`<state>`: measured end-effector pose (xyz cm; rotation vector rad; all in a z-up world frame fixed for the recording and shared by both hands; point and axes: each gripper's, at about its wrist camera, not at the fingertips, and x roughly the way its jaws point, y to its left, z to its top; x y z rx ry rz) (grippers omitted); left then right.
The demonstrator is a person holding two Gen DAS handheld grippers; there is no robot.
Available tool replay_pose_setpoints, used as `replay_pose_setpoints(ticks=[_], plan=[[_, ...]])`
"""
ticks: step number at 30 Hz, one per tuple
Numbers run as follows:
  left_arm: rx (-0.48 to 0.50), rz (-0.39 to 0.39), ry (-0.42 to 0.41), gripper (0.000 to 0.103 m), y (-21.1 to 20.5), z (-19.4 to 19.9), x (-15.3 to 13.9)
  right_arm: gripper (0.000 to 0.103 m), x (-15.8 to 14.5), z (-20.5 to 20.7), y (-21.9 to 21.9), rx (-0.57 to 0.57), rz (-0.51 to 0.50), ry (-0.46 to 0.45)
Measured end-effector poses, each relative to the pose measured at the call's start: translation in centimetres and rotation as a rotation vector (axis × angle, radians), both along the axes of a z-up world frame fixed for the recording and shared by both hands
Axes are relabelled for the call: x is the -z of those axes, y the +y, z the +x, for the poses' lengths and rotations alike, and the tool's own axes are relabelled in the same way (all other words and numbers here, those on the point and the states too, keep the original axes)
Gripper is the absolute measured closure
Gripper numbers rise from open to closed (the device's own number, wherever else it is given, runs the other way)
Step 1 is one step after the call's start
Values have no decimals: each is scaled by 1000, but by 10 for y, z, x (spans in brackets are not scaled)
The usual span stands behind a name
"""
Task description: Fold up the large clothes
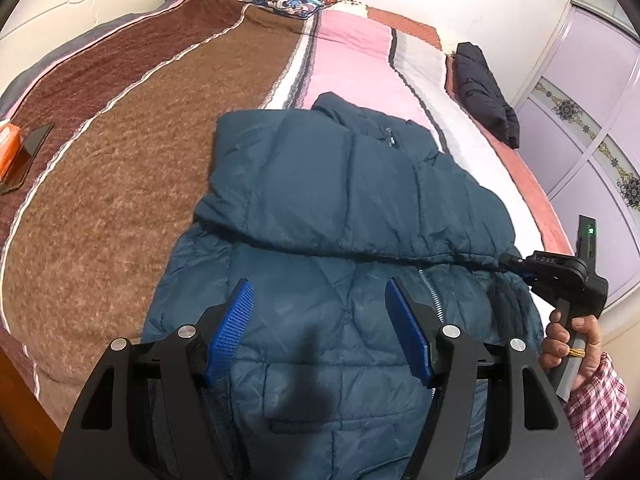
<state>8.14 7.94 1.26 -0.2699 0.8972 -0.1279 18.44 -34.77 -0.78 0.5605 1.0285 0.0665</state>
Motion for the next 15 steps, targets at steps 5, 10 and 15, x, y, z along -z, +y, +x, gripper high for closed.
replay_pose_setpoints(ticks=[5,10,15], plan=[[-33,-8,15,36,10,-2,5,96,5,-5,0,-9,-53,21],[-57,10,14,36,22,-13,4,91,-3,-5,-6,-10,-39,7],[-104,59,22,36,47,-31,2,77,-31,-31,-23,-42,-135,-47]])
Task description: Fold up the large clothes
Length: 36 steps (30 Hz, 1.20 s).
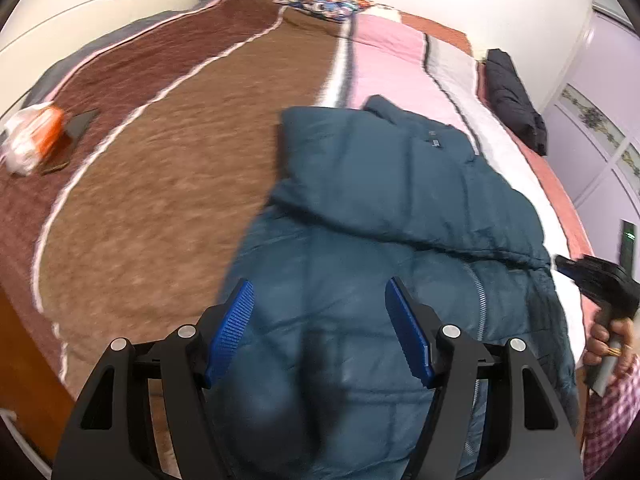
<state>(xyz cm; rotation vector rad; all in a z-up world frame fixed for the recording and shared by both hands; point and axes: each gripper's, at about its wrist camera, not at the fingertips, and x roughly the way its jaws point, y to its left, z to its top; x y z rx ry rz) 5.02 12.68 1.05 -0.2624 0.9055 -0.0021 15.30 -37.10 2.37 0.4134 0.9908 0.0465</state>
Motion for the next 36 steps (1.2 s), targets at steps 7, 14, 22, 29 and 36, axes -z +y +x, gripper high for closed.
replay_pose_setpoints(ticks=[7,14,22,29,36], plan=[[-45,-4,97,33,30,-32,15,64,-8,-76,-46,-14,-59,27],[0,14,152,32,31,-64,21,59,-8,-138,-85,4,-73,100],[34,-14,191,31,20,-92,28,46,-6,-186,-101,35,-52,131],[30,-49,217,31,17,-102,37,37,8,-216,-101,38,-16,161],[27,-92,236,31,20,-107,42,37,26,-236,-101,26,73,197]])
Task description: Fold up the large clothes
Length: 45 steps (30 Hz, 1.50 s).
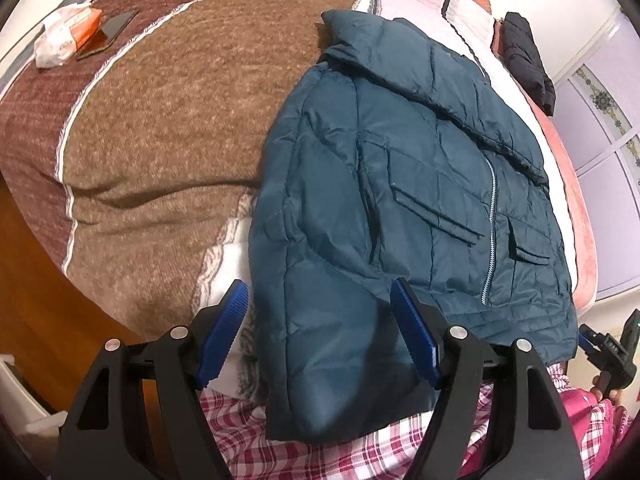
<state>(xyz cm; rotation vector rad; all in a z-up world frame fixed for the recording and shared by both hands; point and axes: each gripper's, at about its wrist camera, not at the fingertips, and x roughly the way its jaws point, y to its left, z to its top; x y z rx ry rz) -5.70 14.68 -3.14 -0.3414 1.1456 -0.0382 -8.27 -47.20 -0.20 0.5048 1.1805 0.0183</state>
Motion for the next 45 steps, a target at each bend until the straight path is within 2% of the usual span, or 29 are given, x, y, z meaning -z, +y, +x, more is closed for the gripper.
replay_pose_setpoints(ticks=[3,13,17,22,29,32,33,36,39,42,45], plan=[[7,-35,16,31,1,-3,3,37,4,-2,2,-8,60,-2],[-20,-172,52,31,11,-14,18,37,15,-7,1,8,173,21],[-1,-188,53,31,10,-15,16,37,19,-8,5,-2,224,18],[45,-201,62,31,3,-20,15,37,20,-8,11,-8,223,22],[51,-185,47,32,5,-26,8,38,18,-15,8,2,225,13],[73,-137,26,43,3,-28,3,38,23,-16,8,18,239,21],[81,-121,24,50,1,-28,2,38,24,-17,8,22,247,20],[95,-94,25,53,-3,-27,1,38,24,-17,10,23,254,15],[81,-112,37,53,1,-28,1,40,26,-19,10,23,264,15],[67,-133,42,56,5,-30,3,49,28,-22,7,38,280,11],[72,-131,20,69,6,-32,2,63,29,-24,8,38,313,-2]])
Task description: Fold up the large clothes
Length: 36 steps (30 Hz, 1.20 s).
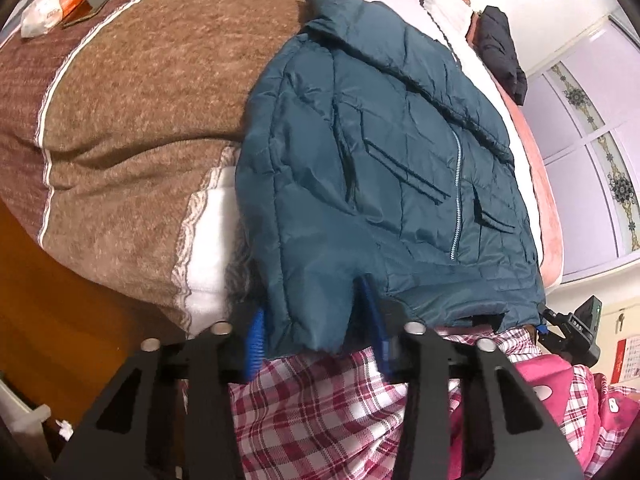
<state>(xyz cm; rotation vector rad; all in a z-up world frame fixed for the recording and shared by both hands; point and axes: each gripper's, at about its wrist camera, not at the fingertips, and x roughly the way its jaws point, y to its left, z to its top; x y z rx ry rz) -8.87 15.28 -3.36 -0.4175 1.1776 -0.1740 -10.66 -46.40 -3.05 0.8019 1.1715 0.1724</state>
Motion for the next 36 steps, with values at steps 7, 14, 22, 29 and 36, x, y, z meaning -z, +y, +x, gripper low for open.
replay_pose_setpoints(ticks=[7,14,22,29,36], plan=[[-15,1,-64,89,1,2,-12,88,-11,-2,-2,33,59,-63],[-47,-61,-131,91,7,8,-38,91,-43,5,-6,71,66,-135],[-71,-79,-76,91,12,9,-23,91,-39,10,-3,74,7,-65],[-86,-80,-28,85,16,6,-6,59,-12,2,-13,136,3,16],[-138,-83,17,62,20,5,4,52,-3,-1,-18,150,41,26]])
